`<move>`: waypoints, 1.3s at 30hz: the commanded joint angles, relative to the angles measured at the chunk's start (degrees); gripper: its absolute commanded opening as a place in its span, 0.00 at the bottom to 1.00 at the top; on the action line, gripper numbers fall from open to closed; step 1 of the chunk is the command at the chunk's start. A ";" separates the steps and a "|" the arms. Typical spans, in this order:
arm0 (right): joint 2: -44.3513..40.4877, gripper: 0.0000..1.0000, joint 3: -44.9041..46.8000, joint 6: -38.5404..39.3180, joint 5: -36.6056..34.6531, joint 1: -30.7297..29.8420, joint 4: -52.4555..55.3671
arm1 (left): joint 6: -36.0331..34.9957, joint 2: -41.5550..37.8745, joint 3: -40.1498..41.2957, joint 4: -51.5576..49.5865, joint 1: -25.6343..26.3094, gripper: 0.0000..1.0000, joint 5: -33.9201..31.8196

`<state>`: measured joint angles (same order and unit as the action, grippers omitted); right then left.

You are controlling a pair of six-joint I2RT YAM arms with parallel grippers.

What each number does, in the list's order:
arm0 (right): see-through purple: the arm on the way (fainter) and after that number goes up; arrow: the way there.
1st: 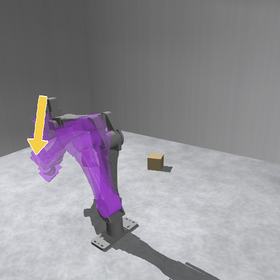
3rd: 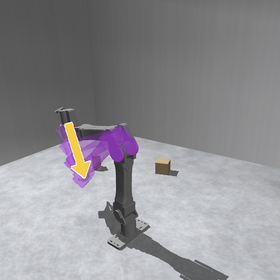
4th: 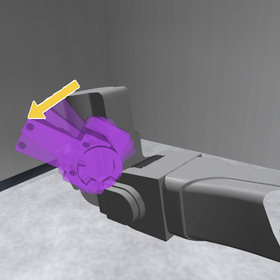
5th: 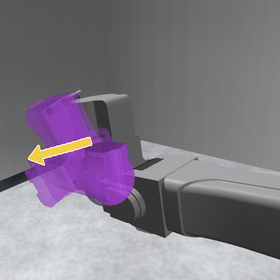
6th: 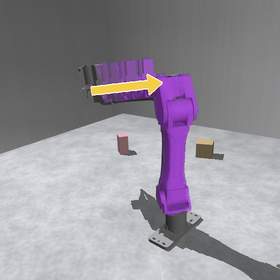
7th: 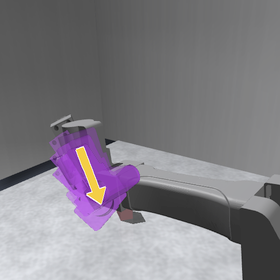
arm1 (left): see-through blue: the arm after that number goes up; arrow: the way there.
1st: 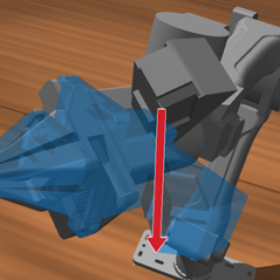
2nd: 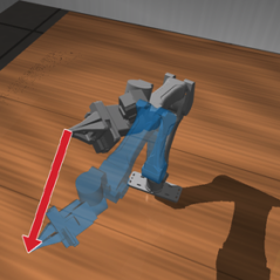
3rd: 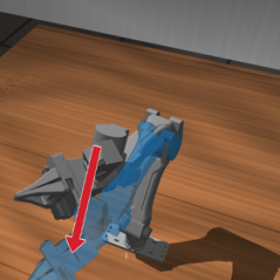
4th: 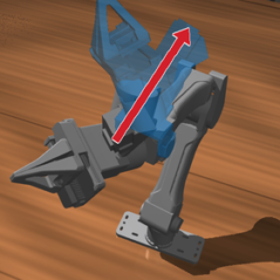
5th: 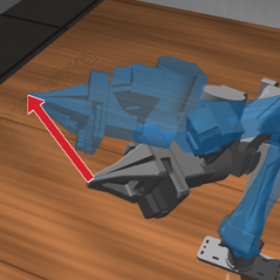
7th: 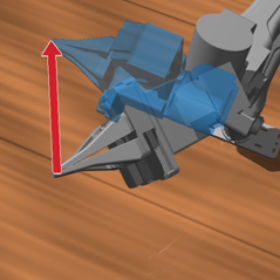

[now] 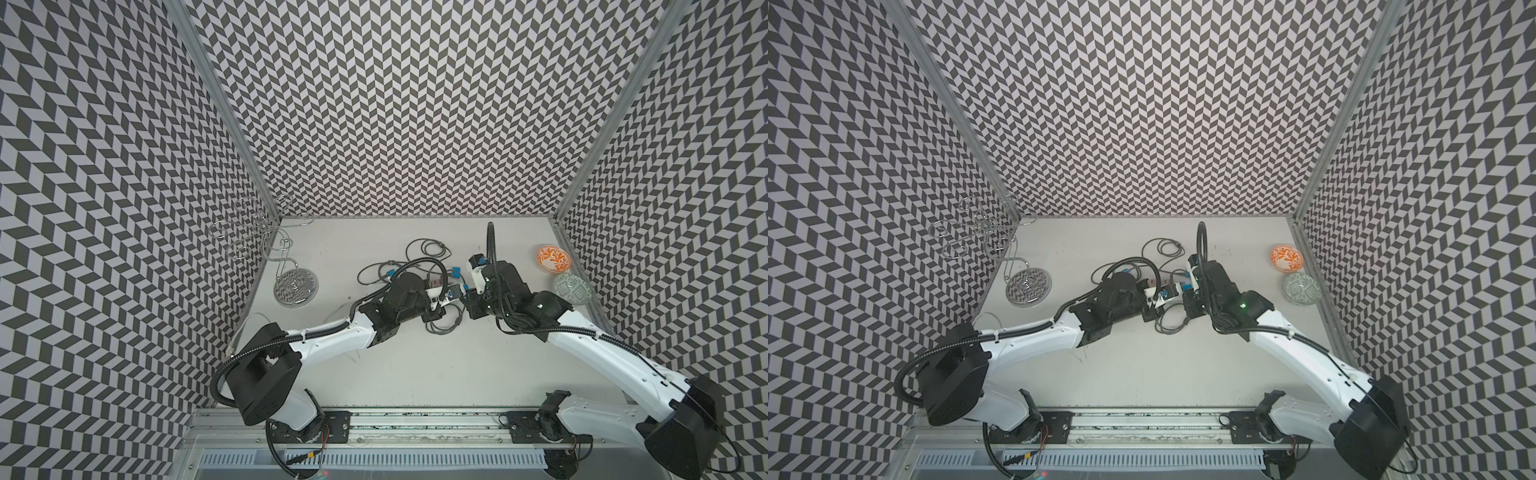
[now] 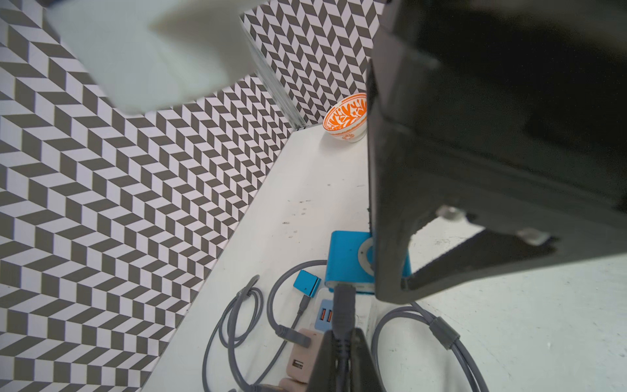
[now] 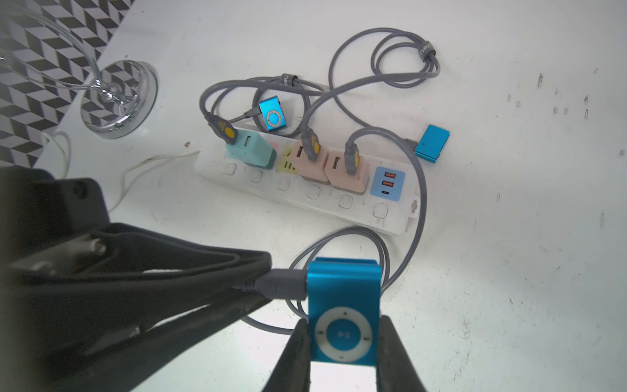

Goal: Charge mp3
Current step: Insert the charging cable into the MP3 player, then place the MP3 player at the center of the board.

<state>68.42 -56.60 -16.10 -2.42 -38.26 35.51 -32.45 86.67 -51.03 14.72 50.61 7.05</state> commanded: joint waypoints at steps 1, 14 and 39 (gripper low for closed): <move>1.11 0.13 -4.41 -0.57 15.20 -5.15 -3.34 | 0.79 2.35 -3.86 6.74 1.43 0.00 2.31; 0.05 0.13 -0.25 -2.77 5.25 1.37 2.29 | 0.88 -1.13 -3.14 6.24 -2.15 0.37 3.36; 4.35 0.18 21.34 -13.31 5.93 2.77 -10.04 | 6.22 -15.31 6.11 3.90 -11.93 0.66 4.93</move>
<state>74.65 -37.15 -27.94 3.64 -34.57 31.14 -27.05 72.62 -45.41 18.74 39.03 11.27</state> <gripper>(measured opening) 0.270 0.656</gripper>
